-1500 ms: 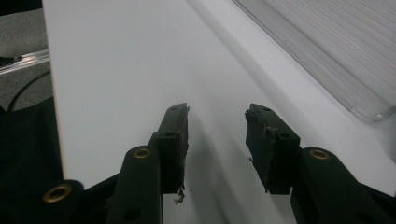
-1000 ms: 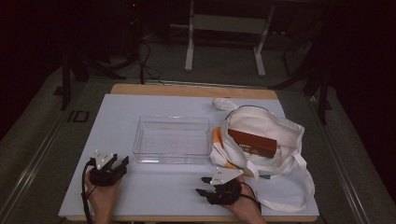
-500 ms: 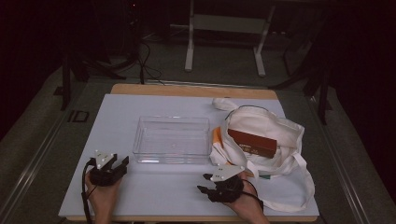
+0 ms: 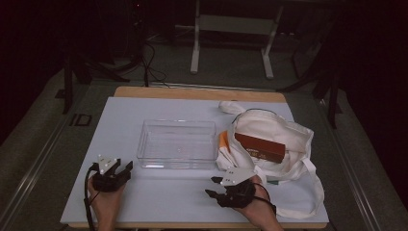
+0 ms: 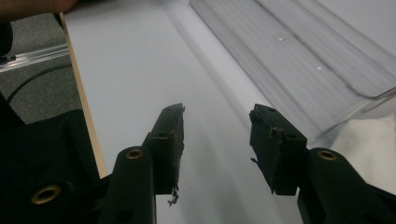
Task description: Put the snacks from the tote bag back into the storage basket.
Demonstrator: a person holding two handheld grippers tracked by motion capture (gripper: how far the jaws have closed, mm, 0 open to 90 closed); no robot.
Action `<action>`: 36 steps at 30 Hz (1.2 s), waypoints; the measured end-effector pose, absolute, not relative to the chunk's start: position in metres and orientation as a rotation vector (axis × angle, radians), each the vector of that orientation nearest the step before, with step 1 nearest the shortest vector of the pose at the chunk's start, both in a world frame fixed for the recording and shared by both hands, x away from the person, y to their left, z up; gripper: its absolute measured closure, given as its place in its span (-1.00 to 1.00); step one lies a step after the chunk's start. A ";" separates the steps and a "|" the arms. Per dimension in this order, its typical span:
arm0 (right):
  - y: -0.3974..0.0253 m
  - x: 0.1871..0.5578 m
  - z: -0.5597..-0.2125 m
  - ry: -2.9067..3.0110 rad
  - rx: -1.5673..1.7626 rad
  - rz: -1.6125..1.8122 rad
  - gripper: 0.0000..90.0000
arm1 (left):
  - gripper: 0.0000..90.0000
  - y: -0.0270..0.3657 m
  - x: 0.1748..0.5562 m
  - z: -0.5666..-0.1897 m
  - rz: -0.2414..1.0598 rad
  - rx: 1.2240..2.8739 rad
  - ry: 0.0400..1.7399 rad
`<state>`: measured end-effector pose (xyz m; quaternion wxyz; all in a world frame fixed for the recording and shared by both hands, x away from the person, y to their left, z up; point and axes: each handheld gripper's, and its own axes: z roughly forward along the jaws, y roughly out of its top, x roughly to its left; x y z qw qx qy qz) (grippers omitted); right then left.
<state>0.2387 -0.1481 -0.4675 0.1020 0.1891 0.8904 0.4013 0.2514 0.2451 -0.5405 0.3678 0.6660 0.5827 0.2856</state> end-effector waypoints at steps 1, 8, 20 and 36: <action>-0.150 0.240 -0.464 2.621 0.565 1.181 0.21 | 0.16 0.245 0.251 -0.540 0.738 1.711 1.496; -0.160 0.244 -0.453 2.597 0.583 1.165 0.21 | 0.16 0.245 0.251 -0.541 0.737 1.708 1.499; -0.171 0.248 -0.441 2.585 0.583 1.159 0.21 | 0.16 0.245 0.252 -0.541 0.728 1.710 1.500; -0.186 0.252 -0.422 2.554 0.581 1.105 0.13 | 0.15 0.245 0.252 -0.541 0.729 1.708 1.502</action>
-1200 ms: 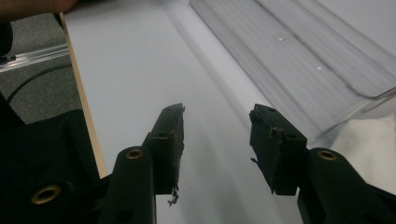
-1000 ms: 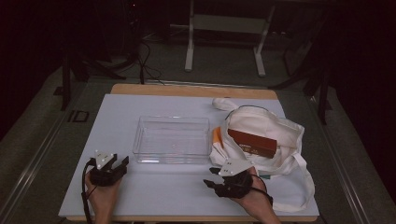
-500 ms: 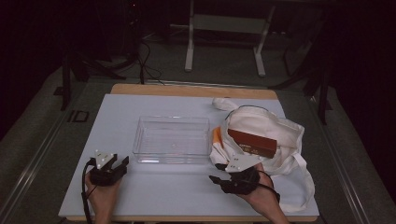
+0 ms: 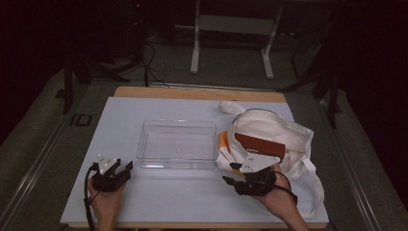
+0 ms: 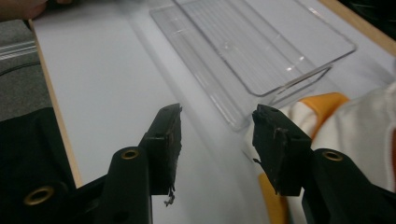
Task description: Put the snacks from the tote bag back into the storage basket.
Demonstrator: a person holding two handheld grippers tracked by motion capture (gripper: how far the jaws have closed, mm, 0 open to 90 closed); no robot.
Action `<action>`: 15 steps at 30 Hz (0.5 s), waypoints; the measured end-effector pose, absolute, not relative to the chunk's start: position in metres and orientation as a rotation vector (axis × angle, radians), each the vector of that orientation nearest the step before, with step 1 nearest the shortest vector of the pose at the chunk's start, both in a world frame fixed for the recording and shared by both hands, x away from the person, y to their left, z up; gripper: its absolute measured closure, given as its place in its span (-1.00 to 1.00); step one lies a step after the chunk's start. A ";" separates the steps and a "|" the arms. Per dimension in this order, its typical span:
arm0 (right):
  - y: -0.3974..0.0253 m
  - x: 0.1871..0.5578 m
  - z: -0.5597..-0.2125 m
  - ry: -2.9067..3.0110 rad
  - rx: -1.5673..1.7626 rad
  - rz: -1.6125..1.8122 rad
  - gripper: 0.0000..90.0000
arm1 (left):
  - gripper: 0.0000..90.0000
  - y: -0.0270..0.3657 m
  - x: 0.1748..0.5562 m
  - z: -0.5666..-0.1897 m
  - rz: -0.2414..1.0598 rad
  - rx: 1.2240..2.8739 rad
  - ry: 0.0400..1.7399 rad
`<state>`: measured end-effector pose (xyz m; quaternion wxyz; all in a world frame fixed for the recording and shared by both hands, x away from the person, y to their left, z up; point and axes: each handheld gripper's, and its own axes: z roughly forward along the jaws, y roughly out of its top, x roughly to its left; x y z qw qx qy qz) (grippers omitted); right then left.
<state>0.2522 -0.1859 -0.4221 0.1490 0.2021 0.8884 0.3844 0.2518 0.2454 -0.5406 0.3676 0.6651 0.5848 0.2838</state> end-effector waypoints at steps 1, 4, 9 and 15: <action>-0.189 0.253 -0.419 2.546 0.588 1.105 0.12 | 0.15 0.246 0.252 -0.541 0.729 1.709 1.503; -0.192 0.254 -0.416 2.538 0.595 1.100 0.10 | 0.15 0.246 0.252 -0.541 0.727 1.704 1.503; -0.197 0.257 -0.411 2.525 0.602 1.093 0.08 | 0.15 0.246 0.252 -0.541 0.727 1.706 1.503; -0.206 0.261 -0.404 2.506 0.621 1.078 0.07 | 0.15 0.246 0.252 -0.541 0.727 1.706 1.503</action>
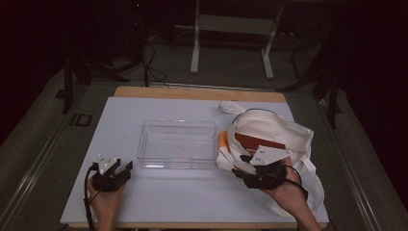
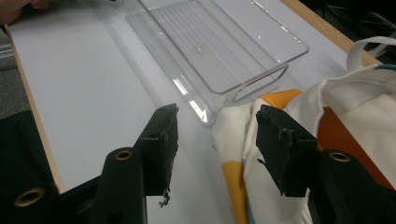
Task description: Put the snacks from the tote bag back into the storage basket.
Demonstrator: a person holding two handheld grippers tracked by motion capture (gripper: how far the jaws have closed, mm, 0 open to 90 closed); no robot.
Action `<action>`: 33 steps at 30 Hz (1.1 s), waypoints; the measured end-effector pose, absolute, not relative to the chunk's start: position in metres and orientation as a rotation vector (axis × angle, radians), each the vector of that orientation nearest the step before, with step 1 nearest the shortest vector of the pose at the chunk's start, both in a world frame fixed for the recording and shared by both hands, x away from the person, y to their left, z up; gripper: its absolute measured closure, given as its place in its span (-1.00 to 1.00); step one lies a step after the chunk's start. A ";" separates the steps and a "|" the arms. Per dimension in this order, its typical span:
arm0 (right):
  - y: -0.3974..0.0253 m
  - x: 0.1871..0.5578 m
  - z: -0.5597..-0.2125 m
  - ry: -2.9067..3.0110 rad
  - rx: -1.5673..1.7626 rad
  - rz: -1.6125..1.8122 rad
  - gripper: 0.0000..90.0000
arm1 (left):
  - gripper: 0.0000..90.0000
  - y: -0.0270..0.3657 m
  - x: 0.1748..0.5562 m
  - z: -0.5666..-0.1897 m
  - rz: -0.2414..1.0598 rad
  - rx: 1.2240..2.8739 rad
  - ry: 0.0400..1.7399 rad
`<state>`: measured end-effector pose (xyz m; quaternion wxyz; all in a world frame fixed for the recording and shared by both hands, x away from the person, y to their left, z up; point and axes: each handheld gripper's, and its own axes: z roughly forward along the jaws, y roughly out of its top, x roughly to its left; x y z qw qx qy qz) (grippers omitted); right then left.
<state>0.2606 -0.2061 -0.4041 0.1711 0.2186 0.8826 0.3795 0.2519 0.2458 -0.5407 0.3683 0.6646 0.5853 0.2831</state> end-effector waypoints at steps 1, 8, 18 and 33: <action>-0.206 0.261 -0.404 2.506 0.621 1.078 0.07 | 0.15 0.246 0.252 -0.541 0.727 1.706 1.503; -0.214 0.264 -0.400 2.496 0.641 1.072 0.06 | 0.15 0.246 0.252 -0.541 0.726 1.707 1.503; -0.223 0.270 -0.394 2.484 0.661 1.062 0.04 | 0.14 0.246 0.252 -0.541 0.723 1.705 1.502; -0.245 0.283 -0.399 2.468 0.718 1.040 0.02 | 0.14 0.246 0.252 -0.541 0.725 1.705 1.502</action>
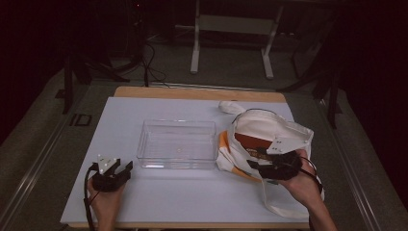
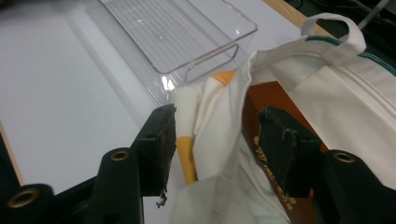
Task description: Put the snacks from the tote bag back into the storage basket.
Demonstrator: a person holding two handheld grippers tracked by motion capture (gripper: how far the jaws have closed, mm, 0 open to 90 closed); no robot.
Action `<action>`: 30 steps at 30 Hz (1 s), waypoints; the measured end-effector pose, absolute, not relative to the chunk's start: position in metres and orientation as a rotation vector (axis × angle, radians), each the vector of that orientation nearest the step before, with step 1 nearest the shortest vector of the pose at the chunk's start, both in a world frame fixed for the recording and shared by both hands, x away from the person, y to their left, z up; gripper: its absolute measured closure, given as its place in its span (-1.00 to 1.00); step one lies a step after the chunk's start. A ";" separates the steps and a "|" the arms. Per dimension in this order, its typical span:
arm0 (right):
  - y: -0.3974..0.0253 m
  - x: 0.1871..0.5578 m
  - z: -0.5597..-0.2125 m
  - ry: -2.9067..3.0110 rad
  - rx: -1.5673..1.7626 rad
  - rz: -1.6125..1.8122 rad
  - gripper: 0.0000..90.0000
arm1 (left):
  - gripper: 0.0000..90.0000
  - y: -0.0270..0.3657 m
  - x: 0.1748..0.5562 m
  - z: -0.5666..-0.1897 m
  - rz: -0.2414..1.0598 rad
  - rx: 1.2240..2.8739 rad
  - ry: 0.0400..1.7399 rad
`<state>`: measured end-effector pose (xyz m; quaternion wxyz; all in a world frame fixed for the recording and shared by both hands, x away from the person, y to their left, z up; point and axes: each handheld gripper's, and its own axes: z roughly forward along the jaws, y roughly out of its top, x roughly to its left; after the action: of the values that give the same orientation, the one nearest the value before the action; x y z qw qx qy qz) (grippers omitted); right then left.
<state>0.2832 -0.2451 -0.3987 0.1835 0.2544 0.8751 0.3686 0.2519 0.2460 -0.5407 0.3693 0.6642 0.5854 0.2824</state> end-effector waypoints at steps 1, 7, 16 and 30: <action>-0.246 0.284 -0.399 2.469 0.721 1.036 0.02 | 0.14 0.246 0.252 -0.541 0.725 1.705 1.502; -0.253 0.289 -0.399 2.459 0.743 1.025 0.00 | 0.14 0.246 0.252 -0.541 0.724 1.704 1.502; -0.260 0.296 -0.400 2.452 0.768 0.995 -0.01 | 0.14 0.246 0.252 -0.541 0.724 1.703 1.501; -0.272 0.309 -0.399 2.463 0.797 0.911 -0.02 | 0.14 0.246 0.252 -0.541 0.724 1.703 1.501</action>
<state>0.3093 -0.2723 -0.3990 0.1974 0.2846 0.8798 0.3256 0.2518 0.2459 -0.5407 0.3704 0.6637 0.5852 0.2824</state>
